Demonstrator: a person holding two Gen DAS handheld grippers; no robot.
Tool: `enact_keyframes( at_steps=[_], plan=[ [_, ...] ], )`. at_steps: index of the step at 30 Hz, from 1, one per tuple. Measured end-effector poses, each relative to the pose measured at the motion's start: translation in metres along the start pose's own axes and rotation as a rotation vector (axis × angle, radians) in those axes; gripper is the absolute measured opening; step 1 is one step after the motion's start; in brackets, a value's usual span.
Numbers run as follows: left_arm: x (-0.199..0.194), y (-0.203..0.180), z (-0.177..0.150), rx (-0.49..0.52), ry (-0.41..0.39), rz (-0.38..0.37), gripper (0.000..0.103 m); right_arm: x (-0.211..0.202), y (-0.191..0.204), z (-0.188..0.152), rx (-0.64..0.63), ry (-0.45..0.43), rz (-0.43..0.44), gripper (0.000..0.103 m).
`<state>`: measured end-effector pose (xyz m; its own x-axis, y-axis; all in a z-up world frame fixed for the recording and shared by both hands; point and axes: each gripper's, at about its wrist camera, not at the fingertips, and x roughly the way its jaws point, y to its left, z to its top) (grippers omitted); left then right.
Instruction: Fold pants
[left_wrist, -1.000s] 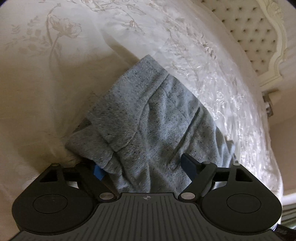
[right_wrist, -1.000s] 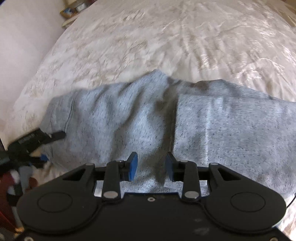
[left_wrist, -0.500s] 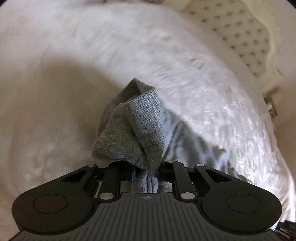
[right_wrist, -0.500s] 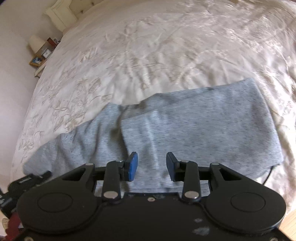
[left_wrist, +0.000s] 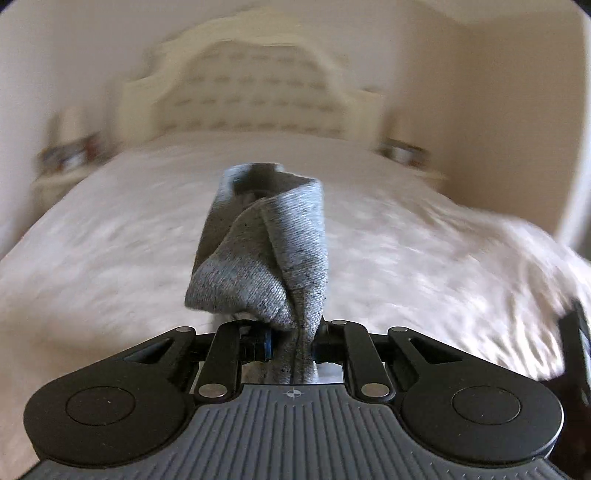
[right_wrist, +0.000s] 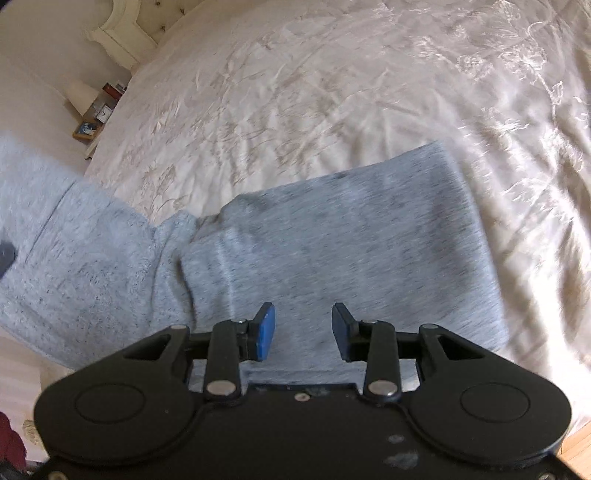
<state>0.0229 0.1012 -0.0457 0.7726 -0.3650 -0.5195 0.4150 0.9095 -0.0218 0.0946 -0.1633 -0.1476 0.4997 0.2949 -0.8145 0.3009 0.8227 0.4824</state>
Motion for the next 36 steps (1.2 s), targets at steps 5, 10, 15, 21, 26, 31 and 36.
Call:
enact_keyframes(
  at_steps=[5,10,15,21,26,31,36],
  plan=[
    [0.077,-0.086,-0.036,0.114,0.234,-0.136,0.020,-0.005,-0.044,0.015,0.012,0.021,-0.023,0.037],
    [0.122,-0.121,-0.066,0.124,0.424,-0.171,0.023,-0.014,-0.083,0.024,-0.022,0.042,-0.093,0.037],
    [0.103,-0.114,-0.056,0.089,0.409,-0.237,0.027,-0.031,-0.102,0.035,-0.040,0.001,-0.082,0.039],
    [0.099,-0.133,-0.067,0.143,0.489,-0.378,0.028,-0.035,-0.100,0.053,-0.019,-0.062,0.011,0.049],
    [0.084,-0.126,-0.059,0.090,0.407,-0.335,0.028,-0.021,-0.087,0.061,0.003,-0.033,0.075,0.061],
    [0.091,-0.079,-0.052,-0.055,0.393,-0.125,0.028,0.000,-0.077,0.057,-0.017,0.032,0.079,0.070],
    [0.100,-0.031,-0.055,-0.178,0.432,0.040,0.028,0.027,-0.069,0.047,-0.021,0.113,0.040,0.073]
  ],
)
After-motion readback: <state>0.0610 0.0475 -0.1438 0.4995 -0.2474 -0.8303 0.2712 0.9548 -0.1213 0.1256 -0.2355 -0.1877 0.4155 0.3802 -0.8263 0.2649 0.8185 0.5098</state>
